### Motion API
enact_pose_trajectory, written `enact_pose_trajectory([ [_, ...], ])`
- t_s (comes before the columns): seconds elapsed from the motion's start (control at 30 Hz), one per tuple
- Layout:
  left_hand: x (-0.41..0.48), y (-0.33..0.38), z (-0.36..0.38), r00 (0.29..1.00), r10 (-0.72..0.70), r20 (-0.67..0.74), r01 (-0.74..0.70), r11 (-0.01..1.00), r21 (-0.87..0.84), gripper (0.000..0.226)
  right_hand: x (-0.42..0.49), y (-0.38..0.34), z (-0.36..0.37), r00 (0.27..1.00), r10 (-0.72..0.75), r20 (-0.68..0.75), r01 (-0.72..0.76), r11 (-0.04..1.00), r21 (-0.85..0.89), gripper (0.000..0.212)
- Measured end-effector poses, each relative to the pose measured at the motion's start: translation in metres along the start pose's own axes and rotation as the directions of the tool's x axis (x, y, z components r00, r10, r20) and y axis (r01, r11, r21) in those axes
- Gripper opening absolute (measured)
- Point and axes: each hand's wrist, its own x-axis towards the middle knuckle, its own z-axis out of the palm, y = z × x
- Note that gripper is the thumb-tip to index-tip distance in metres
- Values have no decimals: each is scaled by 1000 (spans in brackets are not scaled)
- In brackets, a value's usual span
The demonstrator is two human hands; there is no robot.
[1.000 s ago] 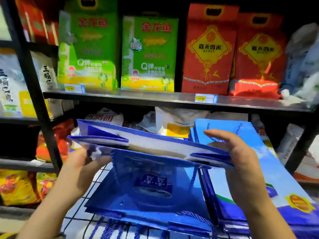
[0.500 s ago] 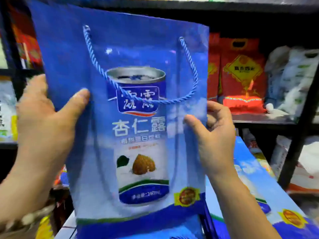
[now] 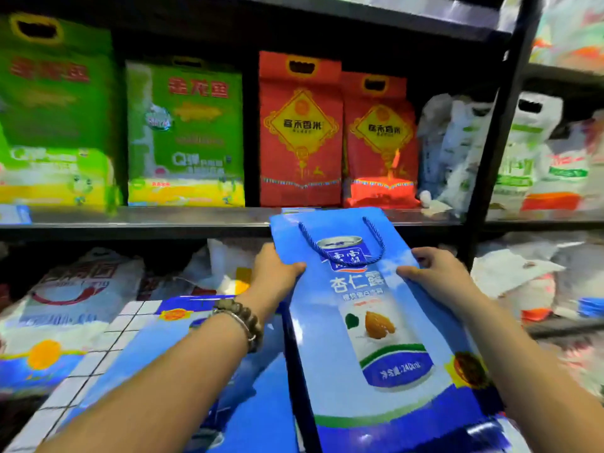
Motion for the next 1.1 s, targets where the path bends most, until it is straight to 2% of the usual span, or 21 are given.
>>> enact_pose_trajectory([
  [0.1, 10, -31, 22, 998, -66, -12, 66, 952, 300, 36, 8, 34, 26, 995, 82, 62, -74, 990, -124, 32],
  [0.2, 8, -47, 30, 992, -128, -21, 115, 792, 600, 59, 11, 60, 53, 989, 116, 87, -87, 954, -287, 37],
  [0.23, 5, -49, 32, 996, -82, -30, 80, 725, 685, 65, 11, 64, 59, 991, 109, 80, -75, 937, -340, 39],
  [0.3, 3, -51, 38, 990, 138, 35, -113, 611, 783, 63, 7, 61, 64, 999, 37, 29, -21, 908, -419, 42],
  [0.37, 5, -47, 49, 941, 269, 204, -319, 512, 797, 55, 3, 46, 68, 991, -130, 6, 118, 878, -464, 39],
  [0.43, 10, -47, 63, 923, 204, 326, -384, 445, 809, 51, -5, 27, 75, 965, -246, 86, 257, 839, -479, 34],
  [0.47, 13, -50, 69, 926, 151, 345, -376, 431, 821, 53, -10, 22, 80, 959, -246, 141, 283, 835, -472, 34],
  [0.63, 25, -79, 88, 923, 52, 381, -375, 341, 862, 63, -29, 33, 96, 927, -139, 348, 286, 863, -416, 58],
  [0.73, 26, -88, 92, 921, 15, 389, -369, 350, 861, 63, -33, 38, 101, 883, -47, 466, 279, 852, -444, 99],
  [0.77, 26, -90, 93, 919, 7, 394, -371, 356, 858, 64, -33, 38, 103, 869, -10, 495, 271, 846, -459, 103],
  [0.87, 26, -94, 93, 915, -9, 404, -373, 370, 851, 64, -32, 38, 106, 829, 61, 556, 264, 833, -486, 88],
  [1.0, 23, -100, 94, 918, -3, 396, -364, 389, 846, 64, -32, 38, 106, 819, 75, 569, 279, 814, -510, 88],
  [1.1, 27, -96, 91, 904, -55, 424, -372, 388, 843, 65, -34, 34, 106, 820, 75, 567, 276, 817, -507, 88],
])
